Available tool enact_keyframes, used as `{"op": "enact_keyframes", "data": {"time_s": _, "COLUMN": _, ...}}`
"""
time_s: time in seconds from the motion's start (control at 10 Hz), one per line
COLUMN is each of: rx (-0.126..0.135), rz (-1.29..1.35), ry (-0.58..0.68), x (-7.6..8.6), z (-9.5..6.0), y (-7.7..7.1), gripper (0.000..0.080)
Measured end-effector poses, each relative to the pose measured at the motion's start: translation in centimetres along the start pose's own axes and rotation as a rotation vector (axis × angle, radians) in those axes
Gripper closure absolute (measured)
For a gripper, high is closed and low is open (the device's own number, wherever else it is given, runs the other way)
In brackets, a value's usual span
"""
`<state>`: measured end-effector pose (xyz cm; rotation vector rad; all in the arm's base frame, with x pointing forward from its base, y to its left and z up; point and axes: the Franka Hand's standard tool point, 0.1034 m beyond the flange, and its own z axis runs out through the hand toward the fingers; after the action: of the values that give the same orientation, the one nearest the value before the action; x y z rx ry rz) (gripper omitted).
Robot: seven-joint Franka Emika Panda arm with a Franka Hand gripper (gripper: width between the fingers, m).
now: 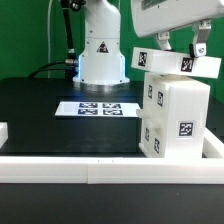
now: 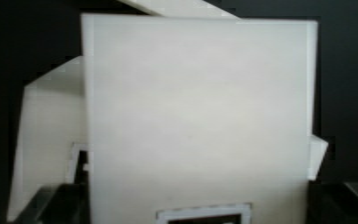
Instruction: Assemble cabinet
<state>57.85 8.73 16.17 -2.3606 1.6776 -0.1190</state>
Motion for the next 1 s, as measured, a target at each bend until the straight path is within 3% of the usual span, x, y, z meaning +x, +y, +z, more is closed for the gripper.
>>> {"op": "enact_keyframes", "data": {"time_s": 0.5, "rx": 0.006, "rz": 0.184, "ry": -0.013, "x": -0.1, "z": 0.0, "y": -0.1, "gripper": 0.0232}}
{"op": "enact_keyframes", "data": {"time_s": 0.6, "rx": 0.011, "rz": 0.150, "ry": -0.015, "x": 0.3, "z": -0.1, "y": 0.0, "gripper": 0.0064}}
{"op": "enact_keyframes", "data": {"time_s": 0.7, "rx": 0.016, "rz": 0.148, "ry": -0.019, "x": 0.4, "z": -0.3, "y": -0.1, "gripper": 0.0020}}
{"op": "enact_keyframes", "data": {"time_s": 1.0, "rx": 0.042, "rz": 0.155, "ry": -0.050, "x": 0.3, "z": -2.2, "y": -0.6, "gripper": 0.0004}}
